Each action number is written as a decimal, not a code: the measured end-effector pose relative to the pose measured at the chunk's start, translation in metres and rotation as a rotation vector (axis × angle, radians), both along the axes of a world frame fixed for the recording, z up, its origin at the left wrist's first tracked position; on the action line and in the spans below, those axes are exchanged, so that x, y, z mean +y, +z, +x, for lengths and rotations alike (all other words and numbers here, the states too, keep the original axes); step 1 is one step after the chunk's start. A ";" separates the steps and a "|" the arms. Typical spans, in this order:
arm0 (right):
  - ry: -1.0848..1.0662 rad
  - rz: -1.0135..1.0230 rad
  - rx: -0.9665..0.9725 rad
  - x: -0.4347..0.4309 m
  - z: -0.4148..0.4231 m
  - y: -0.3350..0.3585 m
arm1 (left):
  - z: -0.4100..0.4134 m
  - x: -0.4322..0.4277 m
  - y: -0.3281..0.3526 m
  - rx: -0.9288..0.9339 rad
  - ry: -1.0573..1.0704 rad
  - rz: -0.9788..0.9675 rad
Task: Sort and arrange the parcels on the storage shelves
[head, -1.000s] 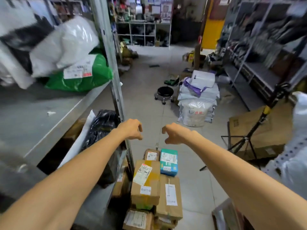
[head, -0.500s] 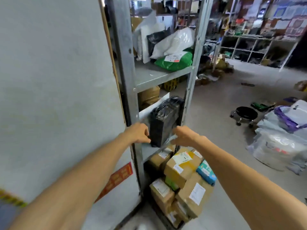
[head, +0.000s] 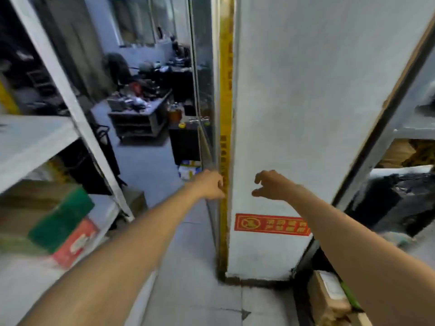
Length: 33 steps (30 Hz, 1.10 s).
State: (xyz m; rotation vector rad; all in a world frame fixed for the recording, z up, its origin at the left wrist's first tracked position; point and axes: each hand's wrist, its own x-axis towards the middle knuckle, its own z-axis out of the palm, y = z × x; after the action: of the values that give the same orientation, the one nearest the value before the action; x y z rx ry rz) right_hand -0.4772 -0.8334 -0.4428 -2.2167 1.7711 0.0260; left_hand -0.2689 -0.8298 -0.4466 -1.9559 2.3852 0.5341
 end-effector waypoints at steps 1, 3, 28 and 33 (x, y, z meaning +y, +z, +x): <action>0.113 0.012 0.032 0.002 0.035 -0.002 | 0.033 0.015 -0.003 -0.012 0.071 0.012; 0.299 0.042 0.081 0.010 0.104 -0.004 | 0.095 0.045 -0.011 -0.008 0.226 0.027; 1.068 -0.001 0.051 -0.086 0.441 -0.027 | 0.348 0.179 -0.020 -0.052 1.201 -0.027; 1.167 0.011 0.020 -0.104 0.464 -0.030 | 0.342 0.170 -0.043 0.028 1.418 0.029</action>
State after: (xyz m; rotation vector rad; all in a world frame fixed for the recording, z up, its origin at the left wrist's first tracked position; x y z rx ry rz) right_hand -0.0129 -0.9376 -0.4731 -2.8748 0.2654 0.2964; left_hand 0.0727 -0.6594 -0.4899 -3.2695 0.5720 0.5116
